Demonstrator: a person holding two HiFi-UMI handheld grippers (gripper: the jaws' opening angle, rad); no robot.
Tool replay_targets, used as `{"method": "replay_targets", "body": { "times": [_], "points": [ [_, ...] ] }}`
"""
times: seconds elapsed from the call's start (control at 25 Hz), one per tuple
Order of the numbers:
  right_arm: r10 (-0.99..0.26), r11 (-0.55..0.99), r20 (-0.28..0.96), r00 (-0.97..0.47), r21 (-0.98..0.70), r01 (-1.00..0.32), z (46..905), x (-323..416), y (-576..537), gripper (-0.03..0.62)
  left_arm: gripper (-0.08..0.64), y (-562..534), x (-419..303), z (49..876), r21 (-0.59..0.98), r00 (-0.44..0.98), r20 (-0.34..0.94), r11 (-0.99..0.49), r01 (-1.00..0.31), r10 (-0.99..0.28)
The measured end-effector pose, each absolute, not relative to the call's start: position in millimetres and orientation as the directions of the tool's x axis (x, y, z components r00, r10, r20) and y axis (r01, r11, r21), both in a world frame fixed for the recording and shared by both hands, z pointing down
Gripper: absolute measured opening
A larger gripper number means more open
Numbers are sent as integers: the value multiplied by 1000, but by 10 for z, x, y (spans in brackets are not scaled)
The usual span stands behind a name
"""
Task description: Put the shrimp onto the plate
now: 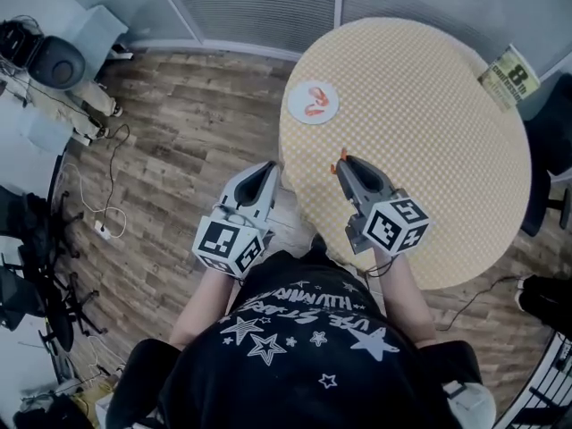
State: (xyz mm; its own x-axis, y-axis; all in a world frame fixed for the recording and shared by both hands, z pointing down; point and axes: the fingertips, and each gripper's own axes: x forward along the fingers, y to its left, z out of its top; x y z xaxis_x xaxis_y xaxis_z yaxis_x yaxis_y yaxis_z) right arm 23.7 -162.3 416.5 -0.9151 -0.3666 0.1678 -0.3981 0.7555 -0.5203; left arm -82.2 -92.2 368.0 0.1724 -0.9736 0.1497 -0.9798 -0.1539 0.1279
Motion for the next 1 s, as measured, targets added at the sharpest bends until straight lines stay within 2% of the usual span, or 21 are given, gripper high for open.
{"method": "replay_targets", "body": {
  "times": [0.32,0.8,1.0],
  "points": [
    [-363,749,160,-918,-536,-390,4171,302,-1783,72,9,-1026,-813,3719,122,159,183,-138,-983,-970],
    [-439,688,199,-876,-552,-471,4367,377,-1947,72,9,-1437,-744,3892,127,273,204,-251,-960,-940],
    [-476,655,226,-850,-554,-514,4451,223,-2054,72,9,-1676,-956,3950,147,309,201,-283,-948,-929]
  ]
}}
